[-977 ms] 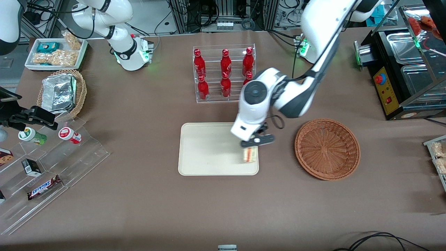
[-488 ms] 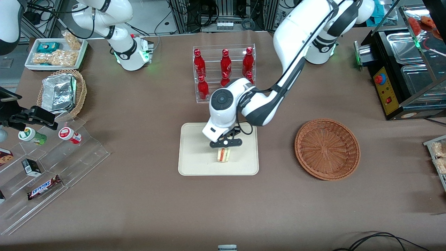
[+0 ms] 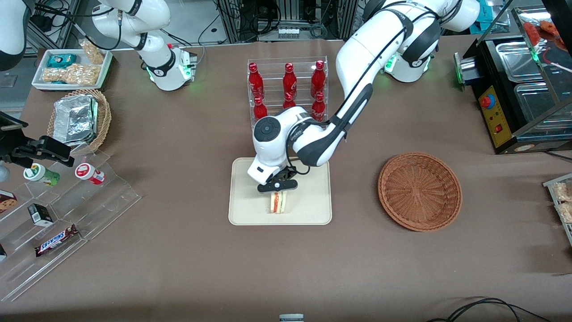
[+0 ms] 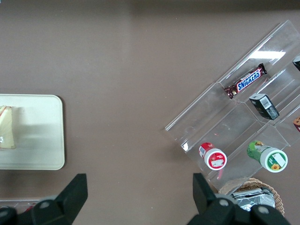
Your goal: Place sandwich from basket to tray
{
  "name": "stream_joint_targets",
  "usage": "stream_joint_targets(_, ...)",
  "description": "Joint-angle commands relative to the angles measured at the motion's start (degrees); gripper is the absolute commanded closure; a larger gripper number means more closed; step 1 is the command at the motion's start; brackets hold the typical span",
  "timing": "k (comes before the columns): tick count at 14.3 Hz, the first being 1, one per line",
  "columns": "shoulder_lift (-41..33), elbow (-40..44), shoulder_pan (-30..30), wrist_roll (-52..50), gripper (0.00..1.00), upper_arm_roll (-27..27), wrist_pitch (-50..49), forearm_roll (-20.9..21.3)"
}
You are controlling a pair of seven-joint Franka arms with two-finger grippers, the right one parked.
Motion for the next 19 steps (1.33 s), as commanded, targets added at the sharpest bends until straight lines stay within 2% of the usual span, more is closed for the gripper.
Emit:
stream_joint_targets(1,0.99,2.76,-1.11,-1.52,0.54,0.85,-0.81,1.07)
stream_joint_targets(2,0.9,2.67,-1.11,-1.86,0.27,0.85,-0.81,1.07)
stream_joint_targets(3,0.9,2.67,-1.11,-2.39,0.22,0.85,-0.98,1.16)
stream_joint_targets(6,0.38,2.67,-1.02,-3.27,0.21,0.93,-1.16,1.16)
stream_joint_targets(7,0.03,2.76,-0.76,-4.58,0.18,0.93,-1.34,1.16)
stream_joint_targets(8,-1.11,2.76,-0.67,-5.72,0.0,1.46,-1.6,1.16)
stream_joint_targets(11,-6.11,2.67,-0.41,-6.09,0.0,4.0,-8.52,0.89)
stream_joint_targets(14,-11.56,2.15,2.84,-4.69,0.0,3.92,-15.55,0.89)
stream_joint_targets(16,-15.16,1.36,7.3,-1.71,0.0,3.66,-18.55,-0.07)
stream_joint_targets(19,-21.92,-2.84,12.76,5.75,0.0,3.66,-21.37,-5.42)
